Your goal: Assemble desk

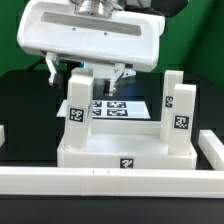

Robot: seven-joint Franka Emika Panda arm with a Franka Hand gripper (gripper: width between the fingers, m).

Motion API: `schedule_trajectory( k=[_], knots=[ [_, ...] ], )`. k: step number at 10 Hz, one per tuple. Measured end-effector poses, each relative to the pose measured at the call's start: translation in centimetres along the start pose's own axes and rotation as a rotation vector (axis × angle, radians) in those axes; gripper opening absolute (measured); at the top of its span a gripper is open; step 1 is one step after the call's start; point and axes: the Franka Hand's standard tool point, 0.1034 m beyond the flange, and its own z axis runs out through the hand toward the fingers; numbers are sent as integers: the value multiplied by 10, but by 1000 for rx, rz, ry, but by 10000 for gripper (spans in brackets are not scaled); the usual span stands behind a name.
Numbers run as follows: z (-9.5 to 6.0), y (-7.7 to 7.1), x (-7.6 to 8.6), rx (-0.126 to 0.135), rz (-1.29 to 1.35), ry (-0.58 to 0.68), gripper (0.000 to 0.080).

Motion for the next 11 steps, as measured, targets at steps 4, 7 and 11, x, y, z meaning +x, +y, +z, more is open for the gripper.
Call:
schedule_trajectory(
  k=[4, 7, 11],
  knots=[
    [-18, 7, 18, 35, 17, -38, 648],
    [-17, 6, 19, 43, 12, -59, 648],
    [-6, -2, 13, 108, 36, -297, 648]
  ],
)
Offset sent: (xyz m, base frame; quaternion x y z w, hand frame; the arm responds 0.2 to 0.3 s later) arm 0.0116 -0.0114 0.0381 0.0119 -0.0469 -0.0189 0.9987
